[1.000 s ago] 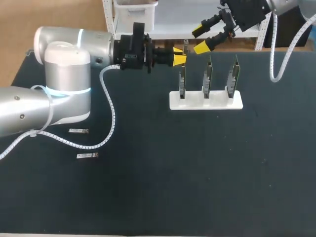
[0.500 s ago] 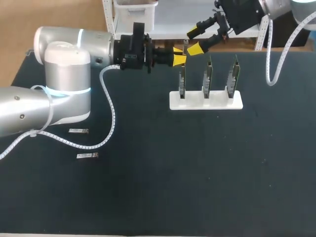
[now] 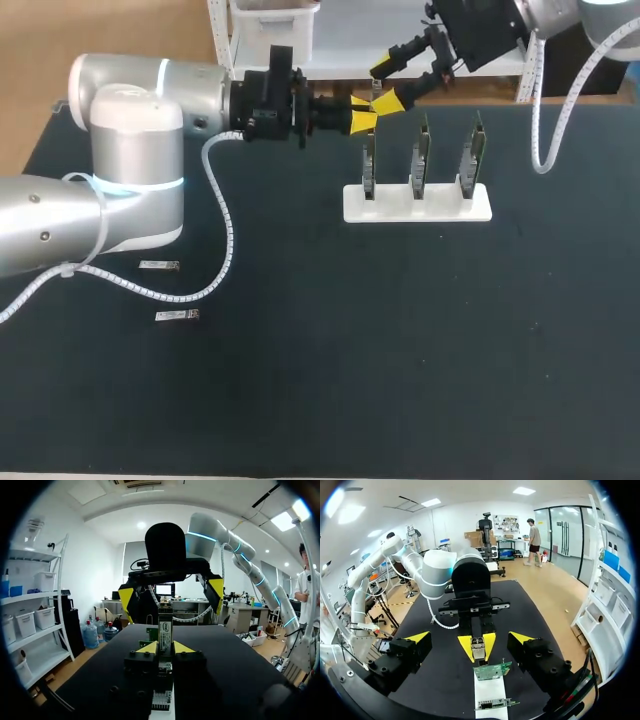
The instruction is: Pick up the optical module with the left hand, and insert it into the network port with the right hand.
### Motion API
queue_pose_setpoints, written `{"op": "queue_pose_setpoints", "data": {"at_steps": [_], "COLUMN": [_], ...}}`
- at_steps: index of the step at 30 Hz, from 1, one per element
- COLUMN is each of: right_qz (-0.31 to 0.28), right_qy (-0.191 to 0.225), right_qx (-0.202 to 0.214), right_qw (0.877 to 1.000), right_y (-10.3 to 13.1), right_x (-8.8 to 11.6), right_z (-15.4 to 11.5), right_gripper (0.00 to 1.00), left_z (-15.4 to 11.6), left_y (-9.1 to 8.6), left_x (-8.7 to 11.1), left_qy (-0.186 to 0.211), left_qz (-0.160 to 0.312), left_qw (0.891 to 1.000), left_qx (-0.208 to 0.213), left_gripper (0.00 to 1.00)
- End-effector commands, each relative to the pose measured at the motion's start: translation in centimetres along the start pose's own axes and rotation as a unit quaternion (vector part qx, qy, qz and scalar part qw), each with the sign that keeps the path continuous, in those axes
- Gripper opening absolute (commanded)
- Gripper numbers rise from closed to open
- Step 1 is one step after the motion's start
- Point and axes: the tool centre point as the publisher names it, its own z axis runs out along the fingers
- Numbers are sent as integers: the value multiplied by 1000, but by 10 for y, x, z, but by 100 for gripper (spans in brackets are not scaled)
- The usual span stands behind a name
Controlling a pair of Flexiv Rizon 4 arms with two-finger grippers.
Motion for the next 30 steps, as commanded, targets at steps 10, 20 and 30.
{"op": "queue_pose_setpoints", "data": {"at_steps": [10,20,30], "right_qz": [0,4,13], "right_qy": [2,3,-1], "right_qx": [-1,1,6], "right_qw": [1000,1000,1000], "right_y": [-4,-7,-6], "right_x": [0,2,6], "right_z": [2,1,0], "right_gripper": [0,0,0], "left_z": [1,1,1], "left_y": [2,2,2], "left_x": [0,0,0], "left_qy": [1,1,1], "left_qz": [0,0,0], "left_qw": [1000,1000,1000], "left_qx": [2,2,2], "left_gripper": [0,0,92]}}
